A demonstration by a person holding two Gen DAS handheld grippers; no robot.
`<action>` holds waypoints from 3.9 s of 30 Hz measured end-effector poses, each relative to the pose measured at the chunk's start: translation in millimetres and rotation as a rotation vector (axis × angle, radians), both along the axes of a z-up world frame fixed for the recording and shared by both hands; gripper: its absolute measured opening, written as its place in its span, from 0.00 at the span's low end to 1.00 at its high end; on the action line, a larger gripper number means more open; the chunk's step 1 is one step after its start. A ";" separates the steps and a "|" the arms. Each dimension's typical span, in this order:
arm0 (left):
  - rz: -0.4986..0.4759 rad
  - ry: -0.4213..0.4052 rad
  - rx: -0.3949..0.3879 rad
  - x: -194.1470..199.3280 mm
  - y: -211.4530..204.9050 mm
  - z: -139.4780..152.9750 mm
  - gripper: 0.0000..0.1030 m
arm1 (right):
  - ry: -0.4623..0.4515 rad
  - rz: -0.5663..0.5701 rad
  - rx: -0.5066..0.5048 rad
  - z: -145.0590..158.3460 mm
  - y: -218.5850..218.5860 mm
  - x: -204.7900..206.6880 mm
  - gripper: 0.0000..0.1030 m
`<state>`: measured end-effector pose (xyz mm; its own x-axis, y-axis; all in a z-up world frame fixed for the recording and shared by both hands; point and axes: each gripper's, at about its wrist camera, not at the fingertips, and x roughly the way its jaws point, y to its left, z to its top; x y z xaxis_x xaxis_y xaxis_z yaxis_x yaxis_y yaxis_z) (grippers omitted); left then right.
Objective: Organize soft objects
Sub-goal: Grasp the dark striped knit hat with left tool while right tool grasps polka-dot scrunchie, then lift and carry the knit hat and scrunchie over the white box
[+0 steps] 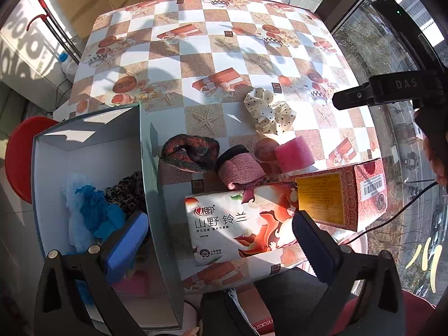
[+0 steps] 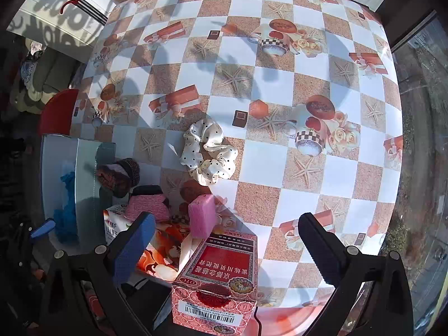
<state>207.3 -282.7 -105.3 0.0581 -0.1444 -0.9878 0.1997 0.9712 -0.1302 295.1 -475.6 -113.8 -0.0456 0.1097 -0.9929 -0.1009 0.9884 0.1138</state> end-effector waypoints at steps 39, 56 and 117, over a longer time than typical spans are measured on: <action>-0.033 0.096 0.061 171.8 -88.0 -63.8 1.00 | 0.101 -0.083 -0.073 -129.4 -115.1 51.3 1.00; 0.084 0.133 0.194 171.4 -54.9 -114.2 1.00 | -0.002 -0.062 -0.045 -126.5 -76.3 70.9 1.00; 0.297 -0.272 0.176 -114.6 163.5 77.4 0.39 | -0.193 0.456 0.308 74.4 274.1 -118.8 0.26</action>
<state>92.7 -119.2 -28.0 0.3333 0.0875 -0.9387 -0.0879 0.9942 0.0615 176.4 -201.5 -39.4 0.0226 0.4062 -0.9135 -0.5560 0.7645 0.3262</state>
